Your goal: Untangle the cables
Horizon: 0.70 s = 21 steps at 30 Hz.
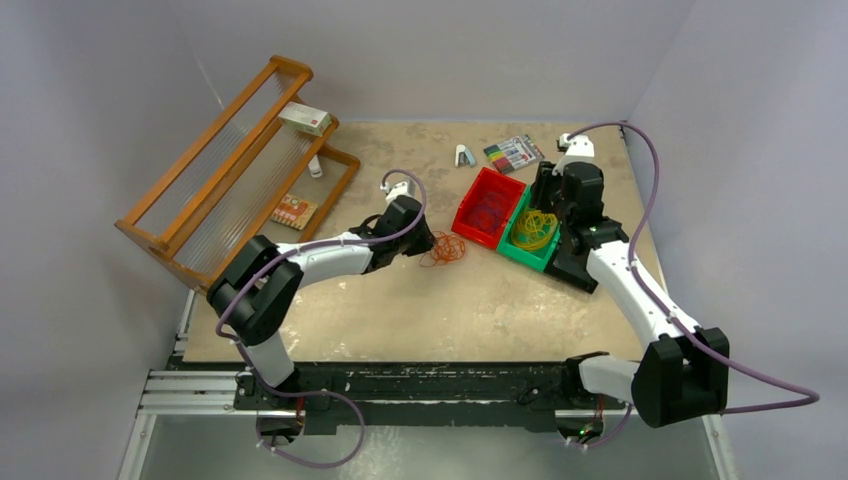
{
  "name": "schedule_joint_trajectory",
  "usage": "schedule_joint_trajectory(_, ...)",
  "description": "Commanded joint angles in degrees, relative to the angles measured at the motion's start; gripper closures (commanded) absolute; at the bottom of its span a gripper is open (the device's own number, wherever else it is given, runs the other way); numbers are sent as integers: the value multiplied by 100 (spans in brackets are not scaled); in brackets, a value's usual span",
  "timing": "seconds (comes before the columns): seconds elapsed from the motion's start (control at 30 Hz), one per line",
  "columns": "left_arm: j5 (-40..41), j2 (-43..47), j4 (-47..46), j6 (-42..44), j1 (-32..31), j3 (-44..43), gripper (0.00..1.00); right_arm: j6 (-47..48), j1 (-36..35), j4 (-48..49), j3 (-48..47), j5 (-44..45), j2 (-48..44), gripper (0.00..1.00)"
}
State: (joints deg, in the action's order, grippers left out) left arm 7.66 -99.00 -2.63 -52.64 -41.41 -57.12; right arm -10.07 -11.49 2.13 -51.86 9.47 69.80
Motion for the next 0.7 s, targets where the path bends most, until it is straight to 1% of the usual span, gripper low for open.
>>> schedule_joint_trajectory(0.0, 17, 150, -300, -65, -28, 28, 89, -99, 24, 147, 51, 59, -198, 53)
schedule_joint_trajectory(0.13, 133, 258, -246, 12, -26, 38, 100, -76, 24, 198, 59, 91, -241, 53)
schedule_joint_trajectory(0.2, 173, 317, -183, 104, -25, 20, 100, -41, 24, 326, 104, 51, -351, 53)
schedule_joint_trajectory(0.33, 225, 471, 19, 507, -33, -95, 100, 28, 24, 674, 323, -414, -615, 51)
schedule_joint_trajectory(0.43, 239, 655, 238, 845, -31, -147, 100, 57, 24, 972, 501, -646, -733, 46)
schedule_joint_trajectory(0.67, 174, 1338, 530, 1515, -31, 161, 100, 170, 24, 1253, 614, -1213, -825, 42)
